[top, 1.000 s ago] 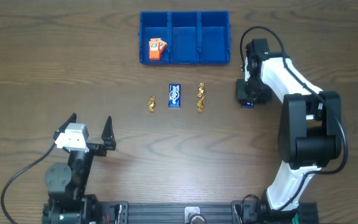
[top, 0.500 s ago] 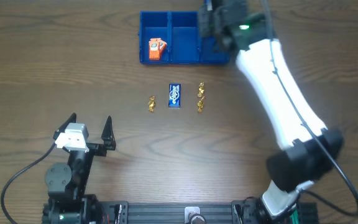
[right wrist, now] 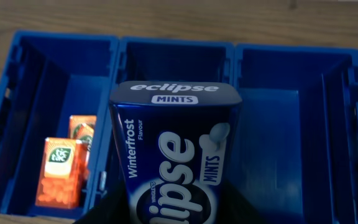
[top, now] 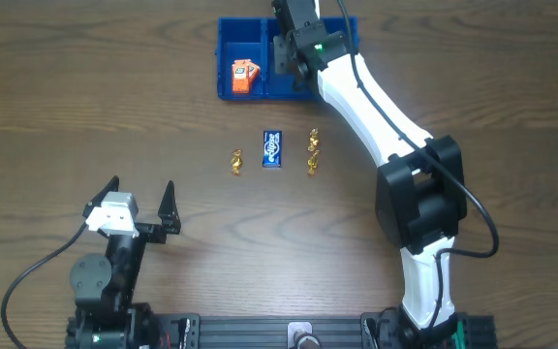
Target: Sort Candies Into Trays
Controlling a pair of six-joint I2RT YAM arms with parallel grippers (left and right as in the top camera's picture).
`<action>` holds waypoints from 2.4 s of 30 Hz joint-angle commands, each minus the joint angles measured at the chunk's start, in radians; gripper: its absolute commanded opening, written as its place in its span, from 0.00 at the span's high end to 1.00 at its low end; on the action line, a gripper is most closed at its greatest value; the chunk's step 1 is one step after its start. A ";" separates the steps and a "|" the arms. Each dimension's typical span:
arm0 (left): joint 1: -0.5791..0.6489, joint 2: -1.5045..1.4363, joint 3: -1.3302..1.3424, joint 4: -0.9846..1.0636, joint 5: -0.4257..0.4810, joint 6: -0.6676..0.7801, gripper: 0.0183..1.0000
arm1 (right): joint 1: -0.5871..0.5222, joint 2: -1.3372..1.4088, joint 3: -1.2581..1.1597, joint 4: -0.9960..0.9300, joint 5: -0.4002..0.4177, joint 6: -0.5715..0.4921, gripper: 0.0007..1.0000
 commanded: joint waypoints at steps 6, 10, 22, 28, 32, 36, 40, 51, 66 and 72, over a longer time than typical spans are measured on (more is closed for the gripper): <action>-0.001 -0.006 -0.020 -0.031 0.025 0.000 0.00 | 0.014 0.035 0.021 0.031 0.010 0.026 0.70; -0.001 -0.006 -0.020 -0.032 0.025 0.000 0.00 | 0.017 0.053 0.021 0.035 0.010 0.025 0.61; -0.001 -0.006 -0.020 -0.031 0.025 0.000 0.00 | 0.029 0.022 0.183 -0.152 0.018 0.016 0.00; -0.001 -0.006 -0.020 -0.032 0.025 0.000 0.00 | 0.078 -0.053 0.285 -0.517 0.017 0.140 0.00; -0.001 -0.006 -0.020 -0.032 0.025 0.000 0.00 | 0.135 -0.051 0.195 -0.645 0.014 0.211 0.00; -0.001 -0.006 -0.020 -0.032 0.025 0.000 0.00 | 0.198 -0.051 -0.003 -0.586 0.013 0.326 0.00; -0.001 -0.006 -0.020 -0.031 0.025 0.000 0.00 | 0.241 -0.050 -0.172 -0.438 -0.021 0.364 0.00; -0.001 -0.006 -0.020 -0.031 0.025 0.000 0.00 | 0.257 0.008 -0.296 -0.269 -0.011 0.403 0.00; -0.001 -0.006 -0.020 -0.032 0.025 0.000 0.00 | 0.255 0.048 -0.298 -0.219 0.008 0.400 0.08; -0.001 -0.006 -0.020 -0.031 0.025 0.000 0.00 | 0.254 0.048 -0.298 -0.198 -0.002 0.400 0.35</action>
